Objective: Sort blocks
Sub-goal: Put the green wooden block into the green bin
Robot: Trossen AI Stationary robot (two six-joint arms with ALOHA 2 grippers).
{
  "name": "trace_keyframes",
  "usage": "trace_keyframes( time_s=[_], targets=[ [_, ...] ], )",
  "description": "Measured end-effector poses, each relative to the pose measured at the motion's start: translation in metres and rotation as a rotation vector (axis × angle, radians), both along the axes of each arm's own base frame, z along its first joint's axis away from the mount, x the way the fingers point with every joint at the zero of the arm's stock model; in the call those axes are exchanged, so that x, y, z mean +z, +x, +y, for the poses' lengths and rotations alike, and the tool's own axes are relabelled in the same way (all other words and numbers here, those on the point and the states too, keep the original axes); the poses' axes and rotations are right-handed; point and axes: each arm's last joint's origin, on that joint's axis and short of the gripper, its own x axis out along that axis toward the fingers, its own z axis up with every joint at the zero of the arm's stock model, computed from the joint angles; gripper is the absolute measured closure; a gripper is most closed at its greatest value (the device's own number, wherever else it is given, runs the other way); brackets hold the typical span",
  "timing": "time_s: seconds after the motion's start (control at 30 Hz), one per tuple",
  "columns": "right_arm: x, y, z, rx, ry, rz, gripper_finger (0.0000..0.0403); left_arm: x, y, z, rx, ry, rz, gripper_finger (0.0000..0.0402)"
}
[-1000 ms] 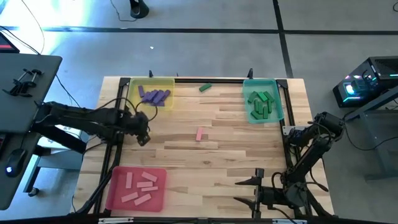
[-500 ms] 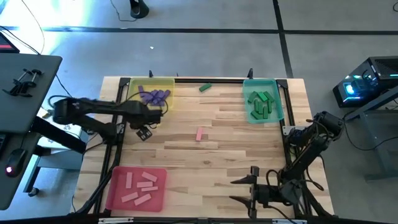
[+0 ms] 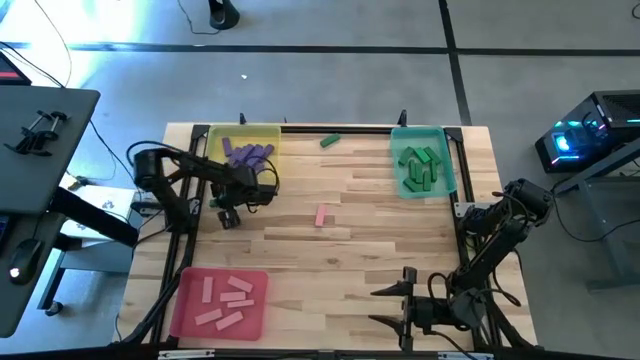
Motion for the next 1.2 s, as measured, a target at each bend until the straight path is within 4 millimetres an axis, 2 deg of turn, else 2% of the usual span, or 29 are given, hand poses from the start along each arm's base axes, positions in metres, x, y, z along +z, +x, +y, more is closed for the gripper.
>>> trace_keyframes(
  time_s=[0.17, 0.3, 0.5, 0.87, 1.03, 1.2],
  targets=[
    [0.000, 0.000, 0.000, 0.002, 0.003, 0.000, 0.0183, -0.014, 0.003, 0.001, -0.010, -0.025, 0.076, 0.0151],
    [0.000, 0.000, 0.001, 0.020, 0.001, -0.002, 0.0183, -0.019, 0.008, 0.000, -0.056, -0.073, 0.096, 0.0170],
    [0.000, -0.001, 0.002, 0.036, 0.000, -0.003, 0.0183, -0.018, 0.022, -0.005, -0.202, -0.170, 0.055, 0.0224],
    [-0.001, -0.004, 0.004, 0.055, 0.007, 0.002, 0.0183, -0.015, 0.028, -0.008, -0.226, -0.221, 0.016, 0.0324],
    [-0.001, -0.010, 0.009, 0.075, 0.007, 0.002, 0.0183, -0.015, 0.030, -0.014, -0.250, -0.202, 0.024, 0.0326],
    [-0.001, -0.013, 0.009, 0.047, 0.004, 0.005, 0.0183, -0.007, 0.046, -0.023, -0.256, -0.187, -0.038, 0.0326]
  ],
)
